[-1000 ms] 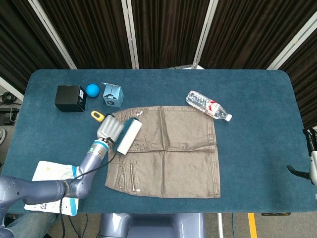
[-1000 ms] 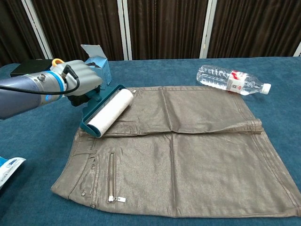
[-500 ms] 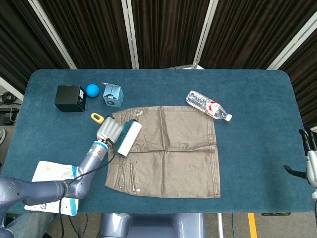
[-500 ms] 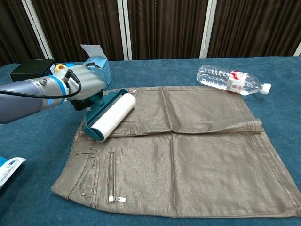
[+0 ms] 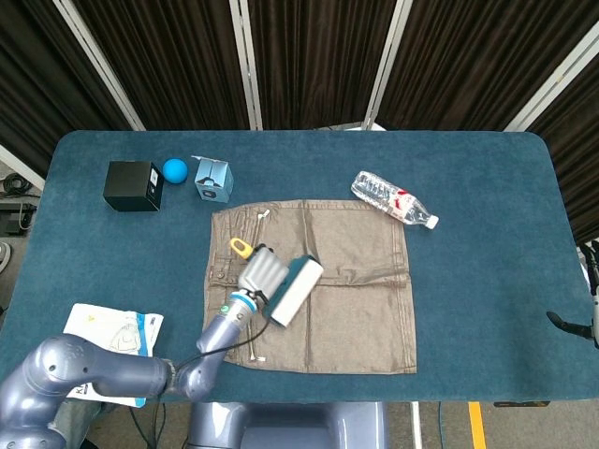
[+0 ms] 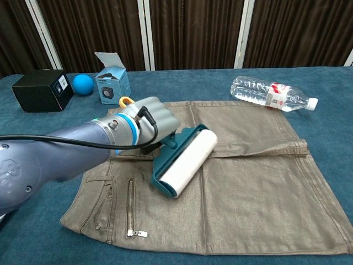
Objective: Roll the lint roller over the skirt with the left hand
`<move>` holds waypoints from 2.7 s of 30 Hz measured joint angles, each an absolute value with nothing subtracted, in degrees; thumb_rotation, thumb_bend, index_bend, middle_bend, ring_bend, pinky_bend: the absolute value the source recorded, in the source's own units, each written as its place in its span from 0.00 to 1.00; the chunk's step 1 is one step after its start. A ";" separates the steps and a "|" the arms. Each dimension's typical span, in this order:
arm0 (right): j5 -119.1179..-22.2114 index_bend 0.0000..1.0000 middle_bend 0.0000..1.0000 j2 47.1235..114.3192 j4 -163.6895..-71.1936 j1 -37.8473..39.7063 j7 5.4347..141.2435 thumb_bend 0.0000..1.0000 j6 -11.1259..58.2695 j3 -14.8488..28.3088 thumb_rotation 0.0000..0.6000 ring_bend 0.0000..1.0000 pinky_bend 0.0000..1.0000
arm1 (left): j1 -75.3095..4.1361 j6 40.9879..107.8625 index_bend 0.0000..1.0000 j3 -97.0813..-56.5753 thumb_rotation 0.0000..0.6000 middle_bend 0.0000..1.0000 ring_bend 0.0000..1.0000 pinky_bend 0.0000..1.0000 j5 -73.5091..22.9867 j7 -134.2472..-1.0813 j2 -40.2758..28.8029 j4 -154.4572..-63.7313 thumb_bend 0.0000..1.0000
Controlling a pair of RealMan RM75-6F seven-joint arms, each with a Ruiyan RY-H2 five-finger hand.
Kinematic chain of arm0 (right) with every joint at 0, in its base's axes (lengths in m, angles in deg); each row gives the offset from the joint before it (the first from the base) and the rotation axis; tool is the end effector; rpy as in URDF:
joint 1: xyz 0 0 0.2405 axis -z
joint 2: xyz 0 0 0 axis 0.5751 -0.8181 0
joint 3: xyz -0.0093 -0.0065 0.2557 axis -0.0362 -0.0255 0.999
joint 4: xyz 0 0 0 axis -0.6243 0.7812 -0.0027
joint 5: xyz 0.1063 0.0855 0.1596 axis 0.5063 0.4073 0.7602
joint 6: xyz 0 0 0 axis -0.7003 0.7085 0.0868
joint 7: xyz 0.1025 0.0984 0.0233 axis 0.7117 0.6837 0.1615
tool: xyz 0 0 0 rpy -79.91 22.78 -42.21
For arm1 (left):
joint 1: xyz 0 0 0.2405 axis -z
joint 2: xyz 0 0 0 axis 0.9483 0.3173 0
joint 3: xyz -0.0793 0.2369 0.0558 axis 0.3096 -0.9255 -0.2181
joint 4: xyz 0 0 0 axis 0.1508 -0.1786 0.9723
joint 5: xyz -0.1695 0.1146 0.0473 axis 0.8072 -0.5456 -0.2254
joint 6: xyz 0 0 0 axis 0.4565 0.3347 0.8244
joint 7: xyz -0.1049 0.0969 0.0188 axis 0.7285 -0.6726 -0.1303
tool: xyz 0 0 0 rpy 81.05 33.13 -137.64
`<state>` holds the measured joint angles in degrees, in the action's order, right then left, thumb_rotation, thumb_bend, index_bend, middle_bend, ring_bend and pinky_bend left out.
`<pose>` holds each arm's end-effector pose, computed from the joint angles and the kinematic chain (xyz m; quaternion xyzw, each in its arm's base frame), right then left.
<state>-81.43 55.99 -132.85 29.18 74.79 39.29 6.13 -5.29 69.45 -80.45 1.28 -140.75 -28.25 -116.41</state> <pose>-0.3428 -0.2099 0.2168 0.5279 -0.3945 0.3558 0.6627 -0.0467 0.3314 -0.1145 -0.8733 -0.0807 -0.1587 0.4535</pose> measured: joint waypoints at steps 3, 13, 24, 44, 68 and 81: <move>-81.25 0.00 0.00 55.84 -132.71 29.34 75.12 0.00 39.37 6.20 1.00 0.00 0.00 | -4.16 69.98 0.71 -79.99 1.00 0.52 0.44 0.47 1.59 -141.93 -30.20 -116.10 0.78; -81.44 0.00 0.00 55.85 -132.93 29.42 74.73 0.00 39.60 6.16 1.00 0.00 0.00 | -3.59 71.29 0.71 -80.20 1.00 0.52 0.44 0.47 3.18 -143.73 -30.87 -115.32 0.78; -81.95 0.00 0.00 56.12 -133.37 29.28 73.56 0.00 39.80 5.96 1.00 0.00 0.00 | -5.74 72.34 0.71 -82.73 1.00 0.52 0.44 0.47 5.62 -144.90 -24.92 -115.30 0.78; -83.09 0.00 0.00 57.18 -134.40 28.59 70.47 0.00 39.60 5.24 1.00 0.00 0.00 | -15.11 68.23 0.71 -87.61 1.00 0.52 0.44 0.47 5.35 -133.16 -13.59 -110.47 0.78; -86.07 0.00 0.00 57.16 -136.34 28.91 69.41 0.00 41.18 4.05 1.00 0.00 0.00 | -25.54 68.08 0.00 -86.10 1.00 0.00 0.00 0.01 -6.29 -109.16 -5.01 -111.75 0.00; -88.21 0.00 0.00 56.41 -136.88 29.40 70.64 0.00 42.44 3.45 1.00 0.00 0.00 | -43.47 96.69 0.00 -86.49 1.00 0.00 0.00 0.00 -34.33 -80.34 3.07 -122.24 0.00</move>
